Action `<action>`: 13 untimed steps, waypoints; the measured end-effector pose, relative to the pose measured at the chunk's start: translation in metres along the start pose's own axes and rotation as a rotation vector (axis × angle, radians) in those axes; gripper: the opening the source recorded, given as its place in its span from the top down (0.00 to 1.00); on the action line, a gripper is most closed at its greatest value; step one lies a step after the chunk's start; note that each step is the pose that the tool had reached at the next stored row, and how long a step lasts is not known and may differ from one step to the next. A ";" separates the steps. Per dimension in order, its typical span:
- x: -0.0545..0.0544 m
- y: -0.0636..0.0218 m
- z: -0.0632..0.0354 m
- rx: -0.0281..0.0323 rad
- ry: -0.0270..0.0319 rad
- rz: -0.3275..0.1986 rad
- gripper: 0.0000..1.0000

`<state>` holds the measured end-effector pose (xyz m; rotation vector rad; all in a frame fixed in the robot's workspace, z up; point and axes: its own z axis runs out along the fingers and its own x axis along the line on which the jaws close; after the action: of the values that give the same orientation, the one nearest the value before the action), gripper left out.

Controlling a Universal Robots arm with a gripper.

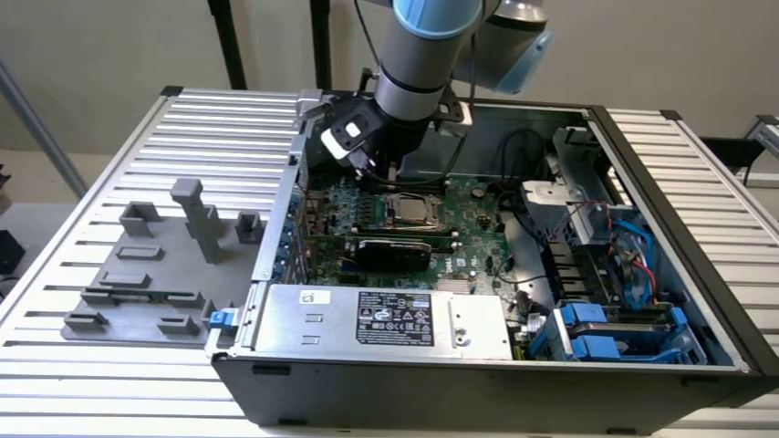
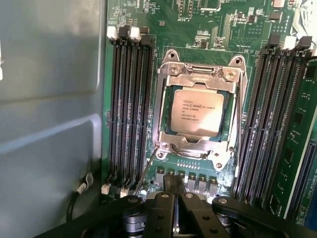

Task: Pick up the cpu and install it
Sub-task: 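Close the cpu cover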

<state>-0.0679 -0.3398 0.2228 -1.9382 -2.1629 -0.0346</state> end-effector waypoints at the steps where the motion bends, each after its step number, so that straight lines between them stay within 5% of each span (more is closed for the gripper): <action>1: 0.000 0.0000 0.0000 0.0019 -0.0013 -0.010 0.89; 4: 0.000 -0.0001 0.0000 0.0014 0.0063 -0.013 0.89; 7: 0.000 -0.0006 0.0008 -0.0032 0.0249 -0.001 0.89; 11: 0.000 -0.0006 0.0018 0.0014 0.0240 -0.009 0.89; 13: 0.000 -0.0008 0.0019 0.0073 0.0182 -0.035 0.89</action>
<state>-0.0690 -0.3398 0.2211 -1.8888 -2.1822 -0.0502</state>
